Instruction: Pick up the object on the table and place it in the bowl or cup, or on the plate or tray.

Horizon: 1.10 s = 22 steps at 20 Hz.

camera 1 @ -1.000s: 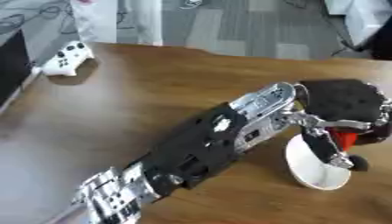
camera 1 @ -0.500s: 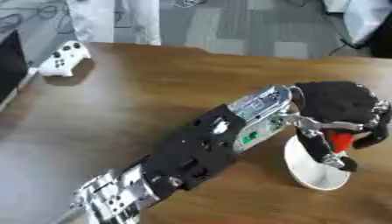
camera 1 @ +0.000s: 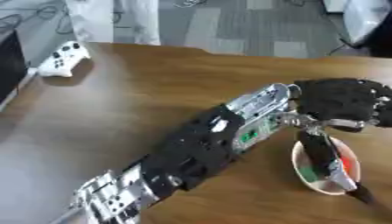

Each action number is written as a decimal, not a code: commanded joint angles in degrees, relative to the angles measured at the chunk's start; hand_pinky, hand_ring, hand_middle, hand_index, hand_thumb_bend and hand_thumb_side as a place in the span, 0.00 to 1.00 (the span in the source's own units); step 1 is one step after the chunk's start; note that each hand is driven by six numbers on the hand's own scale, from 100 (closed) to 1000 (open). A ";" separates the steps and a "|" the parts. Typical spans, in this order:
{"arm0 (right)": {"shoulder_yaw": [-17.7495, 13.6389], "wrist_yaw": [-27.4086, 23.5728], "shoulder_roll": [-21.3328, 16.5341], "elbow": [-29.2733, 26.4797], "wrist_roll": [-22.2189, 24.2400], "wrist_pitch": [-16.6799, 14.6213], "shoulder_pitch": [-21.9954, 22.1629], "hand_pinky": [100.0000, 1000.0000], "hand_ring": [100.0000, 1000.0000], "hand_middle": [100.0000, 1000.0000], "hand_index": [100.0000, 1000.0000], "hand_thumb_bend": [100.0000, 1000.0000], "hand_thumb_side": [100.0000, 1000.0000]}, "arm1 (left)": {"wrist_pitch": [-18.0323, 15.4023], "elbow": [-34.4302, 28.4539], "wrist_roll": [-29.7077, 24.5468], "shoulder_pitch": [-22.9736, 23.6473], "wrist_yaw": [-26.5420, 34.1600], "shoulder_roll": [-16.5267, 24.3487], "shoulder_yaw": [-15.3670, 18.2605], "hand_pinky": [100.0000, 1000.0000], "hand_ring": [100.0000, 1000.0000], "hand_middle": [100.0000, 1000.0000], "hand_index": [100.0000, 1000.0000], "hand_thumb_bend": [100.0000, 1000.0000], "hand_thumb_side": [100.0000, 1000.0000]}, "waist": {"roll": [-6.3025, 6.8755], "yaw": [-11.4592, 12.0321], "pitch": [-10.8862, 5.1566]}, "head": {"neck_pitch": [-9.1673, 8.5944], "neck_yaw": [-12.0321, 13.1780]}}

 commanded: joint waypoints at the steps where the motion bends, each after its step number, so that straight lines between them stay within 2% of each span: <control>1: -0.10 -0.07 -0.57 -0.79 2.03 -1.89 -0.54 0.94 0.95 1.00 1.00 0.00 0.48 | -0.15 -0.95 0.43 -1.56 0.32 0.16 0.67 0.83 0.85 0.84 0.90 0.54 0.95 | -0.14 0.05 -1.27 | -0.74 -0.10; 6: -0.10 0.00 -0.61 -0.62 2.01 -2.00 -0.49 0.94 0.95 1.00 1.00 0.00 0.49 | -0.43 -1.11 0.61 -1.68 -0.06 0.22 0.81 0.82 0.82 0.83 0.90 0.54 0.94 | -0.23 0.22 -1.34 | -0.62 0.36; 8: -0.10 -0.01 -0.63 -0.53 2.00 -2.04 -0.42 0.94 0.95 1.00 1.00 0.00 0.49 | -0.25 -1.69 1.00 -1.85 0.14 0.49 1.15 0.77 0.76 0.79 0.87 0.55 0.92 | -0.33 0.45 -1.47 | -0.62 0.33; 9: -0.13 -0.03 -0.68 -0.51 1.98 -2.07 -0.34 0.94 0.95 1.00 1.00 0.00 0.49 | -0.09 -2.27 1.24 -1.89 0.47 0.78 1.29 0.72 0.72 0.75 0.85 0.54 0.87 | -0.34 0.66 -1.58 | -0.52 0.29; 10: -0.22 -0.06 -0.77 -0.51 1.91 -2.08 -0.18 0.94 0.95 1.00 1.00 0.00 0.49 | 0.26 -3.19 1.65 -1.85 1.26 1.31 1.45 0.74 0.74 0.77 0.86 0.55 0.90 | -0.32 1.02 -1.75 | -0.37 0.14; 11: -0.30 -0.09 -0.87 -0.54 1.85 -2.09 0.01 0.94 0.95 1.00 1.00 0.00 0.49 | 0.80 -4.06 1.91 -1.68 2.32 1.86 1.48 0.67 0.60 0.68 0.79 0.46 0.77 | -0.27 1.39 -1.95 | -0.14 -0.03; 12: -0.49 -0.11 -1.06 -0.60 1.70 -2.06 0.41 0.94 0.95 1.00 1.00 0.00 0.49 | 1.71 -5.16 2.32 -1.21 4.43 2.73 1.50 0.66 0.57 0.65 0.77 0.42 0.72 | -0.14 2.09 -2.34 | 0.28 -0.40; 14: -0.77 -0.17 -1.32 -0.87 1.41 -1.91 1.10 0.94 0.95 1.00 1.00 0.00 0.49 | 4.09 -7.57 1.84 0.07 9.75 4.50 1.19 0.66 0.52 0.58 0.71 0.30 0.54 | 0.09 3.54 -3.13 | 0.99 -1.02; 15: -0.89 -0.22 -1.38 -1.06 1.25 -1.78 1.43 0.94 0.95 1.00 1.00 0.00 0.49 | 5.39 -8.77 0.96 0.89 12.70 5.35 1.02 0.67 0.50 0.56 0.69 0.27 0.44 | 0.15 4.33 -3.56 | 1.27 -1.36; 16: -0.98 -0.38 -1.40 -1.33 1.06 -1.63 1.79 0.94 0.95 1.00 1.00 0.00 0.49 | 6.85 -9.84 -0.12 2.00 16.10 6.17 0.84 0.68 0.50 0.55 0.69 0.25 0.40 | 0.18 5.31 -4.06 | 1.54 -1.72; 18: -1.11 -0.52 -1.39 -1.79 0.67 -1.18 2.33 0.93 0.96 1.00 1.00 0.00 0.48 | 10.03 -11.65 -2.56 4.24 23.71 7.50 0.49 0.74 0.52 0.55 0.69 0.25 0.40 | 0.07 7.17 -5.05 | 1.95 -2.52; 22: -0.97 -1.21 -1.10 -2.33 -0.27 -0.23 2.49 0.94 1.00 1.00 1.00 0.00 0.48 | 16.66 -14.79 -5.47 8.44 38.74 9.45 0.83 0.84 0.54 0.56 0.70 0.25 0.53 | -0.38 10.37 -6.84 | 2.01 -3.79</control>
